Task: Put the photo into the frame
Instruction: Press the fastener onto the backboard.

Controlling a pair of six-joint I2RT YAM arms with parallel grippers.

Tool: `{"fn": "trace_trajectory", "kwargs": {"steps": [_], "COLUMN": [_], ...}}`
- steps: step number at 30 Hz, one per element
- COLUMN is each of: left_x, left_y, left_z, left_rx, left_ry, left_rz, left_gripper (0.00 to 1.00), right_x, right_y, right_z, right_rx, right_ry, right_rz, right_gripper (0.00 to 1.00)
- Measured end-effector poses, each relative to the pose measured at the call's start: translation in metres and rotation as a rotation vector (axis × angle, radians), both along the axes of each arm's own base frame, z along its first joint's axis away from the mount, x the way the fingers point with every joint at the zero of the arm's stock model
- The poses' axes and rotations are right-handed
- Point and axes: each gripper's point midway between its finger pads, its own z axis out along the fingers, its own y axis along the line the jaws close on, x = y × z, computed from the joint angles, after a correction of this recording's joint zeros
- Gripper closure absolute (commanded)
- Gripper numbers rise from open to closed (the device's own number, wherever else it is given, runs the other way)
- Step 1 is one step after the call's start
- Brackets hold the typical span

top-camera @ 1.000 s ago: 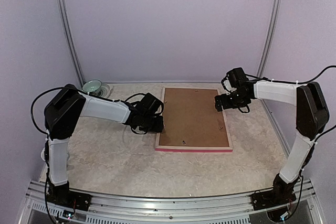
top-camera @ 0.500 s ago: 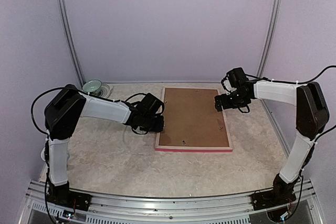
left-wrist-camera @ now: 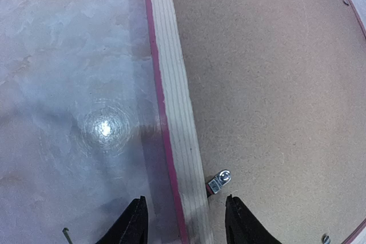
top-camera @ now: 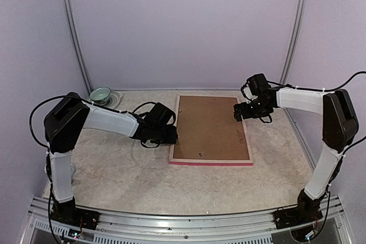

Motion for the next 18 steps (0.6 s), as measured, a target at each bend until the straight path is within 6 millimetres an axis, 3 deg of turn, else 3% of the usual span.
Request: {"fn": "trace_trajectory", "kwargs": {"steps": [6, 9, 13, 18], "left_x": [0.007, 0.011, 0.015, 0.012], "left_y": [-0.004, -0.009, -0.014, -0.012], "left_z": [0.041, 0.051, 0.047, 0.026], "left_rx": [-0.07, -0.082, -0.074, -0.022], "left_ry": [-0.085, -0.106, -0.097, -0.052], "left_rz": [0.003, -0.004, -0.011, -0.019], "left_gripper": [0.53, 0.53, 0.54, 0.57], "right_x": [0.0, 0.0, 0.0, 0.0], "right_y": [0.0, 0.0, 0.0, 0.0], "right_z": [0.0, 0.0, 0.0, 0.0], "right_rx": [0.0, 0.0, 0.0, 0.0], "right_ry": [0.0, 0.0, 0.0, 0.001], "right_rz": [0.0, 0.0, 0.0, 0.0], "right_gripper": [0.01, 0.01, 0.01, 0.01]}}
